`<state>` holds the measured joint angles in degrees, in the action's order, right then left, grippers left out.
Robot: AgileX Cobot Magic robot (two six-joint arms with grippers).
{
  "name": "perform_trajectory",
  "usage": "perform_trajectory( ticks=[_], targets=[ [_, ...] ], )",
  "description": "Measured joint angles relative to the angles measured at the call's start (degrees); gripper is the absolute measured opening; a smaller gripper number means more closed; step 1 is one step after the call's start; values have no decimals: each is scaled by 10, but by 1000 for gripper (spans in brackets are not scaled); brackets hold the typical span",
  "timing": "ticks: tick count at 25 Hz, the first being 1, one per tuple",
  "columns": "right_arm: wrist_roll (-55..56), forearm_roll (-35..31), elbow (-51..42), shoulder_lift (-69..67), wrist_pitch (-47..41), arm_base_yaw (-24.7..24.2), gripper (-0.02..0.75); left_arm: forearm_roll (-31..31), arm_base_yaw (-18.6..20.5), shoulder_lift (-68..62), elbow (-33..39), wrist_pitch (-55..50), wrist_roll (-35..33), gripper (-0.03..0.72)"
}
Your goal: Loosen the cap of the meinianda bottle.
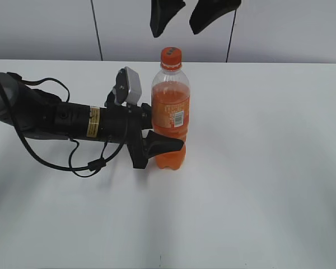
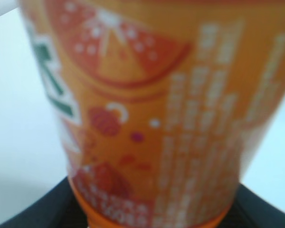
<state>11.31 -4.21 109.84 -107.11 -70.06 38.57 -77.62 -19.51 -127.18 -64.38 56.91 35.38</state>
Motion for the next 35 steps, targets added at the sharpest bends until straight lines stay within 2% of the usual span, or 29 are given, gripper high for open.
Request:
perform_trajectory(
  ticks=[11, 18, 24, 33, 35],
  targets=[
    [7, 34, 0, -26, 0, 0, 494, 0, 0, 0, 0, 0, 0, 403],
    [8, 32, -1, -43, 0, 0, 494, 0, 0, 0, 0, 0, 0, 403],
    [9, 31, -1, -45, 0, 0, 427, 0, 0, 0, 0, 0, 0, 403],
    [9, 27, -1, -56, 0, 0, 407, 0, 0, 0, 0, 0, 0, 403],
    [9, 25, -1, -56, 0, 0, 369, 0, 0, 0, 0, 0, 0, 403]
  ],
)
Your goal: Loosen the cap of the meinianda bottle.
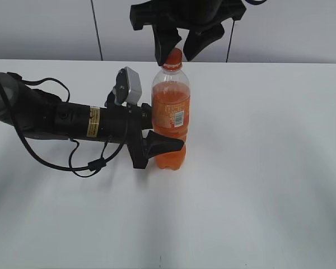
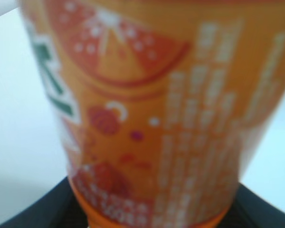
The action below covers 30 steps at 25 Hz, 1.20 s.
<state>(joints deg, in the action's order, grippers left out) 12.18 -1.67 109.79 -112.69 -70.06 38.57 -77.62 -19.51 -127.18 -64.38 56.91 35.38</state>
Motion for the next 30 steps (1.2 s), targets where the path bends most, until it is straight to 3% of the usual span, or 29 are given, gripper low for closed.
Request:
perform_trajectory(
  ticks=[3, 9, 22, 30],
  targets=[
    [-1, -7, 0, 0, 1, 0, 274, 0, 0, 0, 0, -1, 0, 403],
    [-73, -8, 0, 0, 3, 0, 274, 0, 0, 0, 0, -1, 0, 403],
    [-653, -14, 1, 1, 5, 0, 273, 2, 0, 0, 0, -1, 1, 403],
    [-702, -17, 1, 1, 5, 0, 272, 2, 0, 0, 0, -1, 1, 403]
  ],
)
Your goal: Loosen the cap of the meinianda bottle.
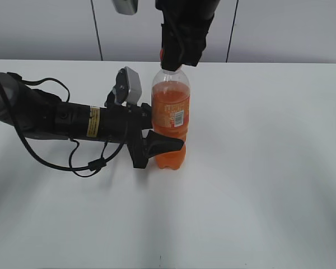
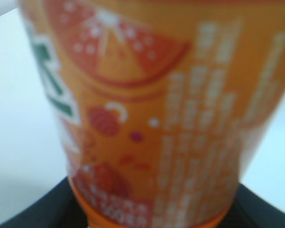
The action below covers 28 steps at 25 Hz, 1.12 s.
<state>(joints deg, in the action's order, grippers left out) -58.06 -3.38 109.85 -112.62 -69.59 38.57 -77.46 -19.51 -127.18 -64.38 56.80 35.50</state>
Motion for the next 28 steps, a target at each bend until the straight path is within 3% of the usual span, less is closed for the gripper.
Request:
perform_trajectory(
  ticks=[14, 28],
  targets=[
    [4, -2, 14, 26, -2, 0, 272, 0, 0, 0, 0, 0, 0, 403],
    [249, 34, 89, 38, -2, -1, 272, 0, 0, 0, 0, 0, 0, 403]
  ],
)
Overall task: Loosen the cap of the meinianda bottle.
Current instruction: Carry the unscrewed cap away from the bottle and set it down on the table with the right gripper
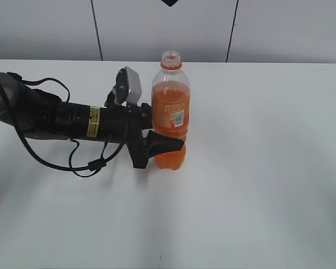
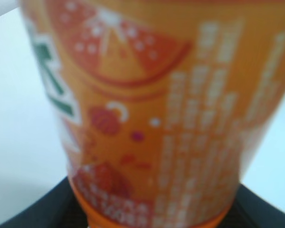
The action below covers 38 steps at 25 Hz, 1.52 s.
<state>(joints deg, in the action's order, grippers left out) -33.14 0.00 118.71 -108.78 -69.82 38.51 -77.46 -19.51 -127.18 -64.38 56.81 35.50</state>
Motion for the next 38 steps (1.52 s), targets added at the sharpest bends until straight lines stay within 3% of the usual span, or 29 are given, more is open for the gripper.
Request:
perform_trajectory(
  ticks=[7, 13, 30, 38],
  targets=[
    [80, -6, 1, 36, 0, -32, 272, 0, 0, 0, 0, 0, 0, 403],
    [164, -5, -20, 84, 0, -118, 272, 0, 0, 0, 0, 0, 0, 403],
    [335, -16, -292, 208, 16, -292, 272, -1, 0, 0, 0, 0, 0, 403],
    [347, -62, -414, 210, 119, -305, 272, -1, 0, 0, 0, 0, 0, 403]
  ],
)
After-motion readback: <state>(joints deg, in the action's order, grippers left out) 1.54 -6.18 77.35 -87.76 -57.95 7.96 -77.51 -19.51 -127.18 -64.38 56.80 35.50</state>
